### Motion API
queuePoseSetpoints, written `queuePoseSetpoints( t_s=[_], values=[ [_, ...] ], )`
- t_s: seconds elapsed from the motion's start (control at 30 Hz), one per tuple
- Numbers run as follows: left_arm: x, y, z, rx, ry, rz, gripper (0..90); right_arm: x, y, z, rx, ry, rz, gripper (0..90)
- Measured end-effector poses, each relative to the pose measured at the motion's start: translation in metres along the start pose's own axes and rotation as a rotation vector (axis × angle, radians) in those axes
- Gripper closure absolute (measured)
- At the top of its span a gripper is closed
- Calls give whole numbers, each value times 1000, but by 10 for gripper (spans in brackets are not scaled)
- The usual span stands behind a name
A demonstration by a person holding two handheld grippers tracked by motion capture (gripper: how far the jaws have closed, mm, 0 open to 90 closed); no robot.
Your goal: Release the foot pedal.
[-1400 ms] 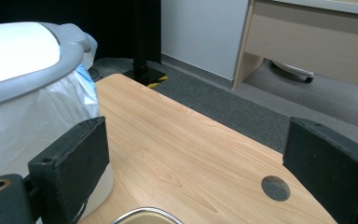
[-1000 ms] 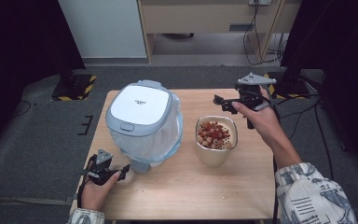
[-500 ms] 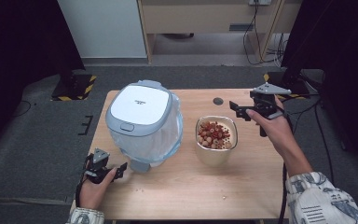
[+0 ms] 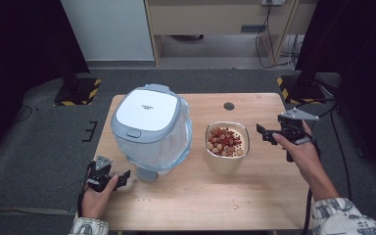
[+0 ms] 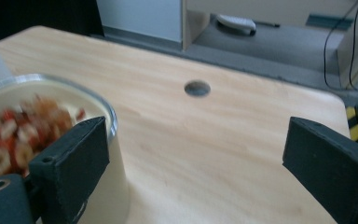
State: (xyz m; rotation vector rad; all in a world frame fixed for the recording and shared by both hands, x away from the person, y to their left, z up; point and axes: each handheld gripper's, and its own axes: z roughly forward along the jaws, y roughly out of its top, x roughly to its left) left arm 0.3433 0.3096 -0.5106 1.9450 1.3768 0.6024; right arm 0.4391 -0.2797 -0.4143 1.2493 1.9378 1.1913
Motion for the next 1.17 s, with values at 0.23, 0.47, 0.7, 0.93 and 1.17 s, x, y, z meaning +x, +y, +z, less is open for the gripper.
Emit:
queuePoseSetpoints(
  t_s=[0.23, 0.47, 0.7, 0.93, 1.17],
  values=[
    [7, -3, 4, 23, 32, 0, 119, -7, -48, 0, 55, -12, 52, 71],
    [11, -6, 13, 75, 20, 9, 122, -12, -82, 16, 143, -69, 103, 74],
    [10, -9, 20, 93, -7, 25, 97, -5, -106, 35, 244, -90, 94, 74],
    [9, -10, 22, 77, -13, 34, 64, 2, -115, 46, 298, -118, 64, 59],
    [8, -13, 24, 55, -23, 41, 29, 4, -116, 47, 293, -119, 60, 48]
  ],
)
